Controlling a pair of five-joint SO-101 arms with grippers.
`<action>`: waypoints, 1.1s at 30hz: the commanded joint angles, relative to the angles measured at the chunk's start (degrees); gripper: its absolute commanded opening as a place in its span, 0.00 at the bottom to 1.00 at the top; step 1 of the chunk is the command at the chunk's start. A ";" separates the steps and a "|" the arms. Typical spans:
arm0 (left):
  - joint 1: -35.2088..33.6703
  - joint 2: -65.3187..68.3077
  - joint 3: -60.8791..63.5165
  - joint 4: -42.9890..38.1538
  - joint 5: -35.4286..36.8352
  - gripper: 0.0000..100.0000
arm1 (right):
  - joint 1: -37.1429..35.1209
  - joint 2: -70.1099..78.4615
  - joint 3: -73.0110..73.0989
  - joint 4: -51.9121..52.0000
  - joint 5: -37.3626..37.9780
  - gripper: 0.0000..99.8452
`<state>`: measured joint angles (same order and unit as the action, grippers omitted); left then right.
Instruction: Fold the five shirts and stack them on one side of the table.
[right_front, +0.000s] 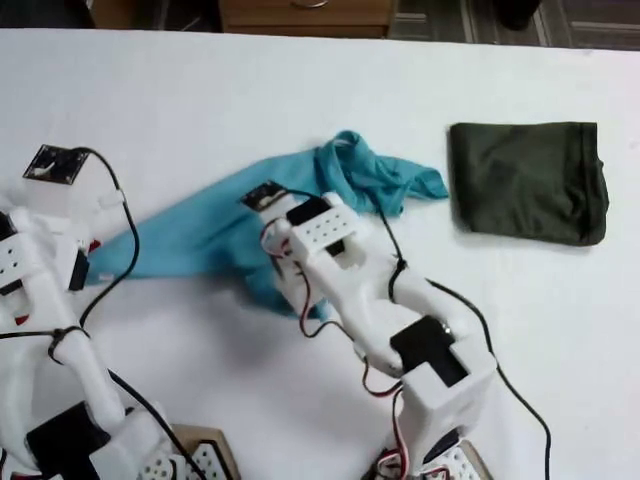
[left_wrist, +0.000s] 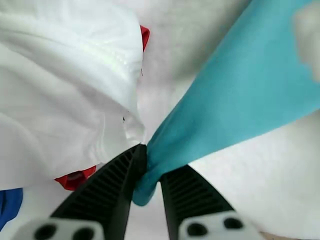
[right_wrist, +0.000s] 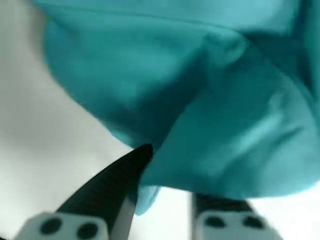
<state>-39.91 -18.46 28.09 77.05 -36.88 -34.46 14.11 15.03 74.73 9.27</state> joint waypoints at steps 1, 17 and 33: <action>-0.62 -0.26 -2.24 -0.70 0.00 0.03 | 2.51 -0.22 0.00 0.75 0.00 0.02; -0.62 -0.26 -2.24 -0.79 -0.26 0.03 | 0.13 0.31 0.09 1.98 0.18 0.15; -0.62 -0.26 -2.24 -0.70 -0.09 0.03 | 1.63 -0.04 0.00 3.38 4.40 0.03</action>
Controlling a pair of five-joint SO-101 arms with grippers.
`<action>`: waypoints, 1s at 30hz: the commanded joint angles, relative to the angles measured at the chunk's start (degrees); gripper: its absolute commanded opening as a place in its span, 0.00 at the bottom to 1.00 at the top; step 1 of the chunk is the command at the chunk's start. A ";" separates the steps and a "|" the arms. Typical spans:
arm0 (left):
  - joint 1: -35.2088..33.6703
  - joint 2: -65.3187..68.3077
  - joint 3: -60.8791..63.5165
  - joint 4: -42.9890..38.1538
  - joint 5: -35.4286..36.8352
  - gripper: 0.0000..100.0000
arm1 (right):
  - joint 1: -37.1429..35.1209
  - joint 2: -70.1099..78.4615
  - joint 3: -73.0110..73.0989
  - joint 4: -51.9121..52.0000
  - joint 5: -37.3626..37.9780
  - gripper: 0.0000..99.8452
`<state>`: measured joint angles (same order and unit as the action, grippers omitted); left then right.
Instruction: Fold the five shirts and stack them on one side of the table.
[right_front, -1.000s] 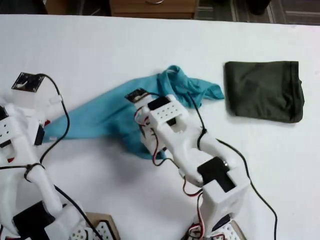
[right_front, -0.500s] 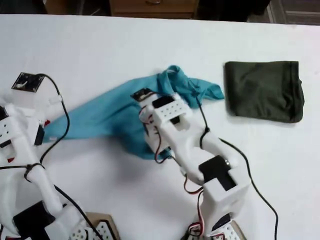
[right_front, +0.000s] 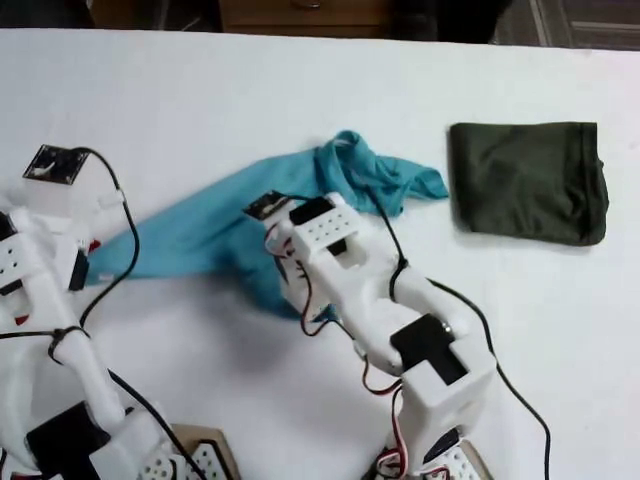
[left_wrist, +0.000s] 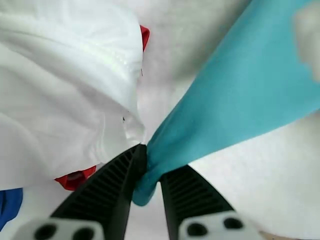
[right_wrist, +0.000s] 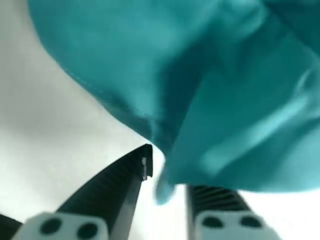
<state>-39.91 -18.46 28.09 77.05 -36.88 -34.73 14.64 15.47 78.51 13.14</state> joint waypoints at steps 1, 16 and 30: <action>-0.62 -0.26 -2.24 -0.62 -0.09 0.03 | 2.68 -0.75 -0.53 -1.01 0.62 0.02; 2.29 -0.70 -7.16 3.25 0.18 0.03 | 15.08 -17.10 -15.56 3.47 5.10 0.02; 17.93 -0.70 -49.71 24.70 11.69 0.03 | 23.69 -44.00 -20.48 2.68 5.89 0.02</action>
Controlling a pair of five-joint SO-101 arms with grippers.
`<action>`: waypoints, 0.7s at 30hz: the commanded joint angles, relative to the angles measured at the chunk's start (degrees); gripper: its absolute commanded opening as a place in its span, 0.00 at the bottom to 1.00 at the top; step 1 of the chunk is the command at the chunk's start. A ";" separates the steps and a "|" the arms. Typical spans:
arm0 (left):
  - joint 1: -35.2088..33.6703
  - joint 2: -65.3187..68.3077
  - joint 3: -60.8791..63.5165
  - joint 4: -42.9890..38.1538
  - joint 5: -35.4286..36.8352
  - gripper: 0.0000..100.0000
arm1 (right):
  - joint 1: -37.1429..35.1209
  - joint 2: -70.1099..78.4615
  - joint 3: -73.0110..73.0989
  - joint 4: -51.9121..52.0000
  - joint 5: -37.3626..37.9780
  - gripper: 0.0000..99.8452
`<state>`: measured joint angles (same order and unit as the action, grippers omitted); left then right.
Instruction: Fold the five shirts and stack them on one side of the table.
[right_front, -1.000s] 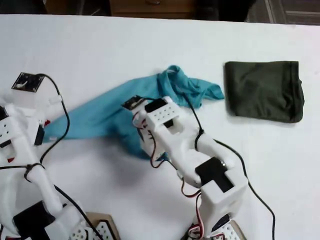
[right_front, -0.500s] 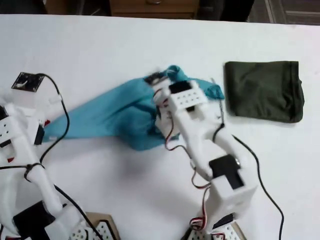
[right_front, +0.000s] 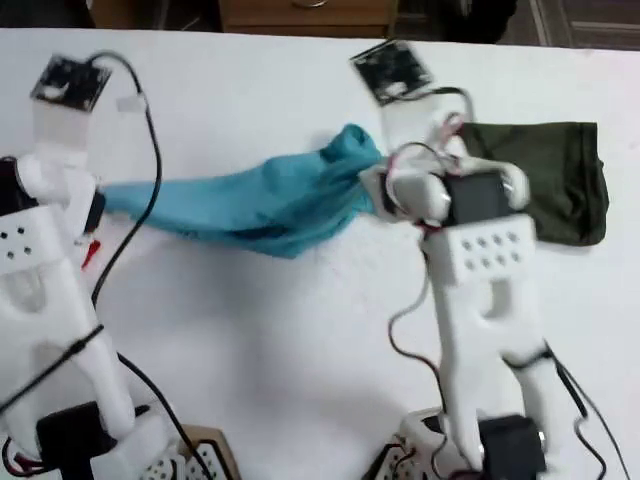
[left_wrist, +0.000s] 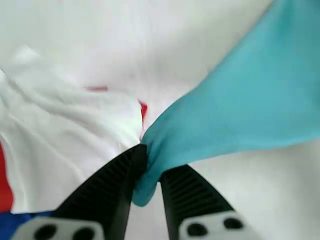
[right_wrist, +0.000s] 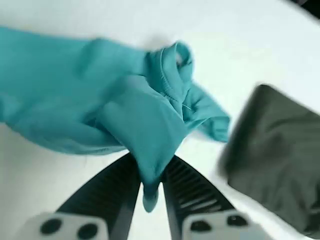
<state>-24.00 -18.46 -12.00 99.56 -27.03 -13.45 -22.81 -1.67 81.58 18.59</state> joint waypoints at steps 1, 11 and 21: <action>2.11 -0.70 -12.09 2.29 2.46 0.03 | 3.21 -8.31 -4.22 -0.40 0.44 0.02; 2.20 -0.79 -33.63 2.37 5.10 0.03 | 10.24 -18.42 -17.93 -0.40 0.44 0.02; 4.48 -5.63 -40.66 2.46 5.19 0.03 | 12.79 -18.15 -33.23 -0.31 0.44 0.02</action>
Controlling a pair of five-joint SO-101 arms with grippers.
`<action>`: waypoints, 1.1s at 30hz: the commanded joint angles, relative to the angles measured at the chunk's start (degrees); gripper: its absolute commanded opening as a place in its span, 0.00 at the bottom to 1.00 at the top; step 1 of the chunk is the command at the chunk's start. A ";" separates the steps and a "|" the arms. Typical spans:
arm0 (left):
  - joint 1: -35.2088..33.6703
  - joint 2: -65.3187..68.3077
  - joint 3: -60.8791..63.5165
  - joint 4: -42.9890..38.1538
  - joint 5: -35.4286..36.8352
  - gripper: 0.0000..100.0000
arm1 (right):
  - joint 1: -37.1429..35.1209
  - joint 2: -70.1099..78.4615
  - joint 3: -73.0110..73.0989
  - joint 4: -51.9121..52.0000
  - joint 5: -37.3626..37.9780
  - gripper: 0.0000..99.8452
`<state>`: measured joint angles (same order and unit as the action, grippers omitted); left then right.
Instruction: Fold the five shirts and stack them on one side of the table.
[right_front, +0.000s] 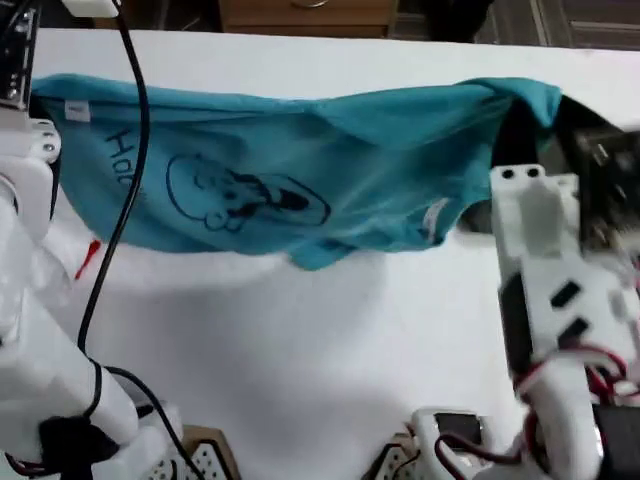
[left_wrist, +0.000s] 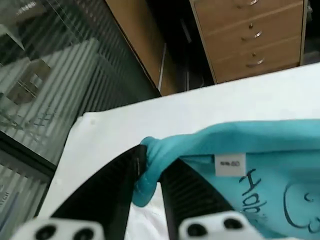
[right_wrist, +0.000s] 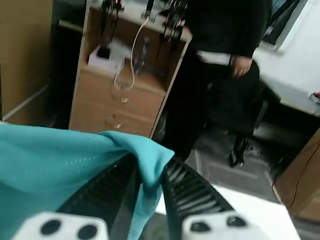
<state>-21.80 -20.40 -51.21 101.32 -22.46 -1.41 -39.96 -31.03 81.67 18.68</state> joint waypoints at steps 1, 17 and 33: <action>3.52 -5.45 -1.45 0.70 0.62 0.03 | 0.75 -1.01 -5.10 -0.48 0.35 0.02; 6.86 -22.77 23.78 -6.15 0.53 0.03 | 6.81 -1.10 -24.00 -0.48 3.60 0.02; 6.77 -46.42 44.97 -15.30 0.62 0.03 | 6.81 -1.54 -31.91 1.98 3.60 0.02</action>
<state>-15.47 -63.74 -6.64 87.69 -22.46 4.92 -41.36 -61.36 82.37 22.20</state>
